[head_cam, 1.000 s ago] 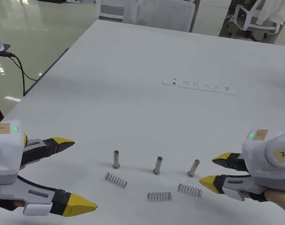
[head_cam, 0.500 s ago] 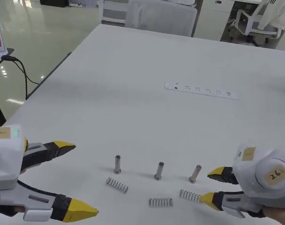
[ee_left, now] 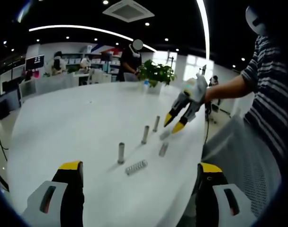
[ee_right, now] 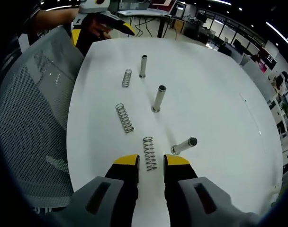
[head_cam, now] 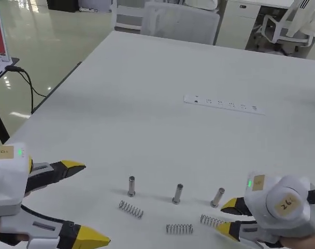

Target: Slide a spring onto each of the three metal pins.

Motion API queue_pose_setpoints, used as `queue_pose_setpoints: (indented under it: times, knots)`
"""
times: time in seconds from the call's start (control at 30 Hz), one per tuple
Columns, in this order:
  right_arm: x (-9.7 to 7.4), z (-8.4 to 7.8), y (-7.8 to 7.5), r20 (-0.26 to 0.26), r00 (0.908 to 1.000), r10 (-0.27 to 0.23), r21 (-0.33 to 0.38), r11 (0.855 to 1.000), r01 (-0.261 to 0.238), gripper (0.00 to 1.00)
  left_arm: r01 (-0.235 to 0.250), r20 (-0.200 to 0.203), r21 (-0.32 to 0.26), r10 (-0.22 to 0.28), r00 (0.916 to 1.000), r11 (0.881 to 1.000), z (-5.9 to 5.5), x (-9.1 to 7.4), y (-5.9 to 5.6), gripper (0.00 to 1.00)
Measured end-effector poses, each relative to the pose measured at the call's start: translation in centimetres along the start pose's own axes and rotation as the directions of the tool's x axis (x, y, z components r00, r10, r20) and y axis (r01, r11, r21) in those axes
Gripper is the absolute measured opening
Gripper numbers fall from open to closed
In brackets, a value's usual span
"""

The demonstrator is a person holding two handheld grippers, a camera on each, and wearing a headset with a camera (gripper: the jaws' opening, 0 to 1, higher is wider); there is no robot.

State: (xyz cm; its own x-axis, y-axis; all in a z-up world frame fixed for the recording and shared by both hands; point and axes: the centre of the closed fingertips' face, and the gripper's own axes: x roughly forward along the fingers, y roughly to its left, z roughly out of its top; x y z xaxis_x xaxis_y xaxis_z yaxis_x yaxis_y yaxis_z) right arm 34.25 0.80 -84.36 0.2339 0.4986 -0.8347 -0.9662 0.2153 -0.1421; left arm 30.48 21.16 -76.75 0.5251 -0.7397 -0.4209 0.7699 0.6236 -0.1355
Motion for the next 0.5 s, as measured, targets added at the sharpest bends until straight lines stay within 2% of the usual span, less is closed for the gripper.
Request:
queue_pose_setpoints:
  times: [0.2,0.5]
  knots:
    - [0.8,-0.9,0.0,-0.034,0.9992,0.020,-0.008,1.000,-0.020,0.15,0.000,0.005,0.001,0.000,1.0000,1.000,0.2,0.0,-0.1,0.97]
    - [1.1,-1.5,-0.1,-0.056,0.9975,0.044,-0.009,0.999,-0.045,0.13,0.001,-0.004,-0.003,-0.001,1.0000,1.000,-0.4,-0.1,-0.2,0.97]
